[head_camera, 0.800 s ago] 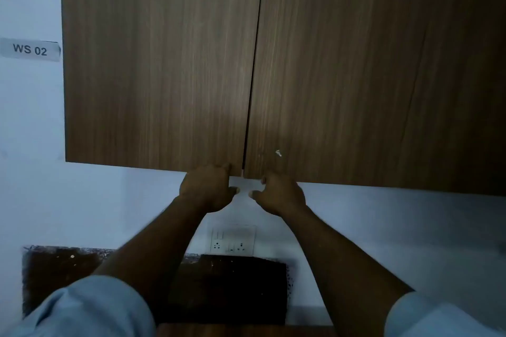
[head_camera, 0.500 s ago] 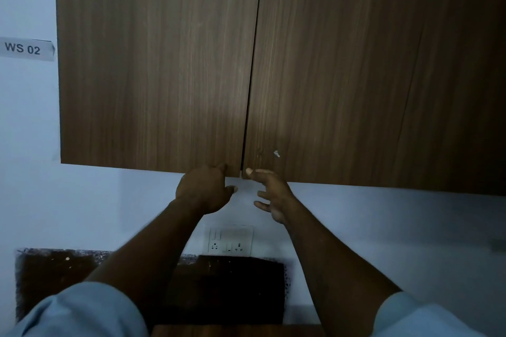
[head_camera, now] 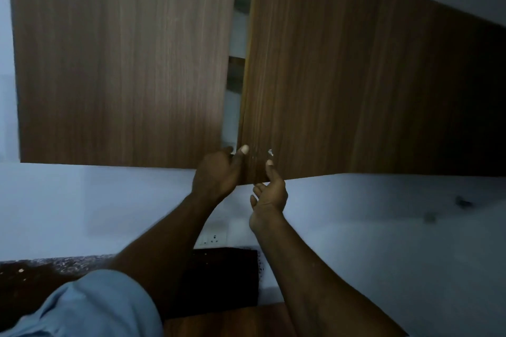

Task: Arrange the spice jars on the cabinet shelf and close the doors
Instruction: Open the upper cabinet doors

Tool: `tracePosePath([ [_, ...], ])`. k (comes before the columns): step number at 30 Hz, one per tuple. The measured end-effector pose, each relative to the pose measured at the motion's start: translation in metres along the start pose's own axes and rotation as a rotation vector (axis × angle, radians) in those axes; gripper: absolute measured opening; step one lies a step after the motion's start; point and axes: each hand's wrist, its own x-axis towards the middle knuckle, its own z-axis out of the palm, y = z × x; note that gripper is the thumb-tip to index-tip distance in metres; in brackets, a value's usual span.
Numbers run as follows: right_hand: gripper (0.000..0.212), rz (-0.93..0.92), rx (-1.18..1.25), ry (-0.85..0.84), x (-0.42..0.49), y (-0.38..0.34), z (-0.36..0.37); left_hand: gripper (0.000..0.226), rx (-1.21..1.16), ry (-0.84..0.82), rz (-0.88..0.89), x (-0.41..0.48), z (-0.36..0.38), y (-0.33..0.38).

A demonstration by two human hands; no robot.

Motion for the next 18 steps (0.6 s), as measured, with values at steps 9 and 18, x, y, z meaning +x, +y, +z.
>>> tracePosePath([
  [9,0.026,-0.326,-0.055,0.306,-0.042,-0.024,-0.064,0.066,-0.434,0.071,0.077,-0.037,0.046,0.058],
  [18,0.028,-0.691,-0.131,0.319,-0.089,-0.097,-0.125,0.053,-0.526,0.151,0.204,-0.072,0.093,0.128],
])
